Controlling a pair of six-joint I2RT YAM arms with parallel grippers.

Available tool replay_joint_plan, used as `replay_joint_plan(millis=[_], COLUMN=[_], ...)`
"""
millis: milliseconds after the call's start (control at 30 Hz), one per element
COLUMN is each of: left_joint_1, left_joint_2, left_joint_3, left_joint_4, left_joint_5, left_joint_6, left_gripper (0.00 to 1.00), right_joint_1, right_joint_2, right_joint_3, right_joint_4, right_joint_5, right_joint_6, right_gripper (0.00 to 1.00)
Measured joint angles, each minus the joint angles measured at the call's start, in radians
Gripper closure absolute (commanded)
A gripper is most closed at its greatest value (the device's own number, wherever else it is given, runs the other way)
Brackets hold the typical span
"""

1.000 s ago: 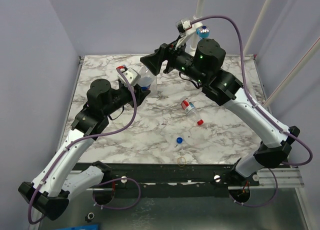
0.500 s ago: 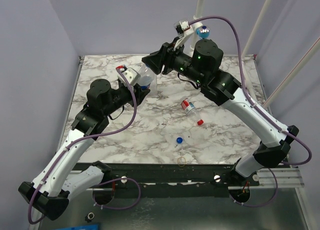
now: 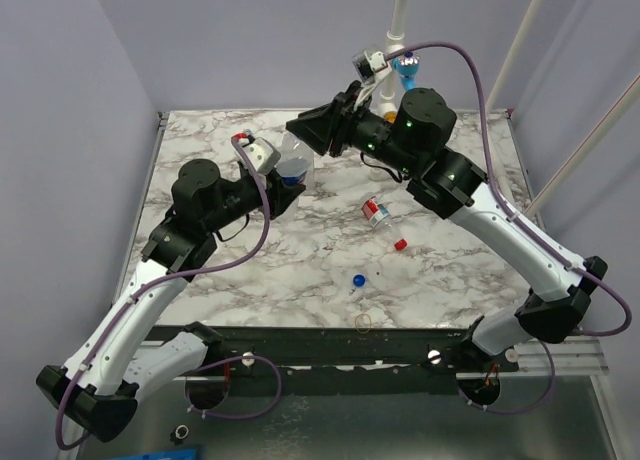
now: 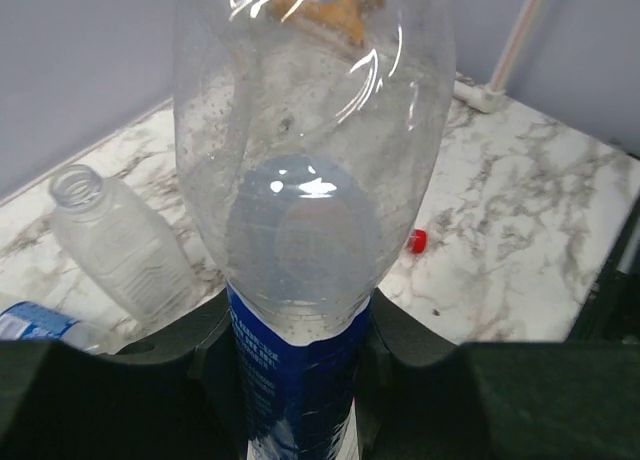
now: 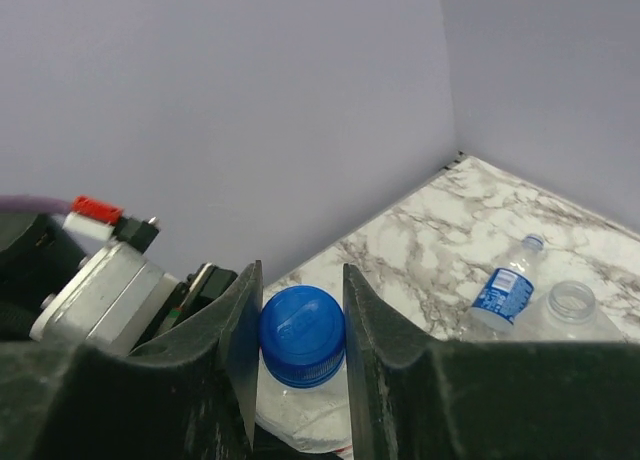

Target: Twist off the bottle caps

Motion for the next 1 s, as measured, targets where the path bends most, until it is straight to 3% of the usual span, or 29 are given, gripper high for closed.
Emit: replay_joint_plan(millis=[133,233,433,467,533,600,667,767,1000], left_joint_1=[0.002,0.003,-0.008,-0.008,-0.007,-0.007,-0.006,-0.005,-0.005], left_joint_2=[-0.016,-0.016,-0.007,-0.007,-0.002,0.002,0.003,0.003,0.003], left_joint_3=[0.003,0.027,0.075,0.075,0.075,0.075,0.075,0.075,0.050], left_joint_4=[0.000,0.001,0.014,0.013,0.008,0.007,0.008,0.004,-0.014], left_joint_5=[0.156,0.348,0.655,0.676,0.712,0.726,0.714,0.655,0.336], left_joint_6=[-0.056,-0.119,-0.206,-0.209,-0.214,-0.216,-0.229,-0.220,-0.067], left_gripper=[0.96,0.96,0.96,0.96,0.96,0.96,0.96,0.96,0.96], right_joint_1=[-0.013,-0.021,-0.022,-0.022,-0.023,-0.023,-0.021,-0.008,-0.010], right_joint_2=[-0.072,-0.139,-0.205,-0.206,-0.206,-0.207,-0.208,-0.202,-0.133], right_joint_3=[-0.084,-0.136,-0.152,-0.153,-0.153,-0.153,-0.155,-0.155,-0.088], right_joint_4=[0.074,0.124,0.176,0.177,0.176,0.169,0.148,0.121,0.066], right_joint_5=[-0.155,-0.327,-0.648,-0.679,-0.708,-0.707,-0.669,-0.517,-0.184], right_joint_6=[-0.053,-0.088,-0.132,-0.138,-0.148,-0.158,-0.173,-0.175,-0.122], right_gripper=[1.00,0.99,0.98,0.92,0.62,0.35,0.23,0.22,0.28])
